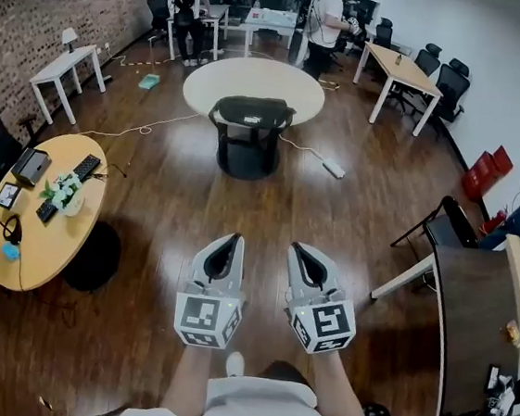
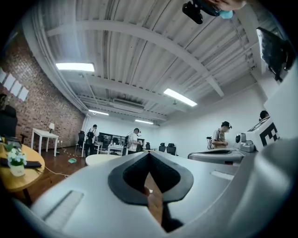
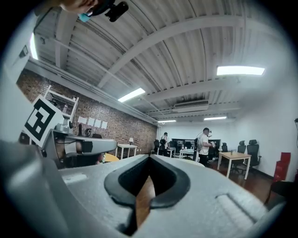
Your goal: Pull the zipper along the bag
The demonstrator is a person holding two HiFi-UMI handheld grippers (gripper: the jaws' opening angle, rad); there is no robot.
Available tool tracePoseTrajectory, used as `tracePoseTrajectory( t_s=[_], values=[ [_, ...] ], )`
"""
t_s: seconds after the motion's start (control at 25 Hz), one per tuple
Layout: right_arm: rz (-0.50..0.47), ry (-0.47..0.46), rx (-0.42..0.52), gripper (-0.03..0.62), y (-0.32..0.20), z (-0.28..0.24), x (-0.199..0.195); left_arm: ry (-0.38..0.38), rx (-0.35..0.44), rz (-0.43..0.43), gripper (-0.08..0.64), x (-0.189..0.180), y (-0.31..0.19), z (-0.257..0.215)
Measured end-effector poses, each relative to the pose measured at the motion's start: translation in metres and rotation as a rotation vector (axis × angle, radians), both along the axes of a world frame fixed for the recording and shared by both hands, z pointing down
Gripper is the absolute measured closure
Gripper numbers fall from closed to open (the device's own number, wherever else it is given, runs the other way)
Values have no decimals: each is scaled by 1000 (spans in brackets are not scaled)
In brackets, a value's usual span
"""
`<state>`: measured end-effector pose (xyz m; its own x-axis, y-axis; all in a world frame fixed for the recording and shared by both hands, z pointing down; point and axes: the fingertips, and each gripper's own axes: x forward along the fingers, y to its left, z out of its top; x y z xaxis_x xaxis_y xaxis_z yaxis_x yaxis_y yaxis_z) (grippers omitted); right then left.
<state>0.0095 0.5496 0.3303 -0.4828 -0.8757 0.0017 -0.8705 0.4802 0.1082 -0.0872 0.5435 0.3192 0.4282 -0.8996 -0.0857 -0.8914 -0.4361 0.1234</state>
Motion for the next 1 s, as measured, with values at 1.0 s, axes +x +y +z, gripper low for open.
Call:
tracePoseTrajectory(
  t_s=[1.0],
  values=[
    [-52,-94,-85,604,-505,26,73,-98,-73,4,545,75,-487,26]
  ],
)
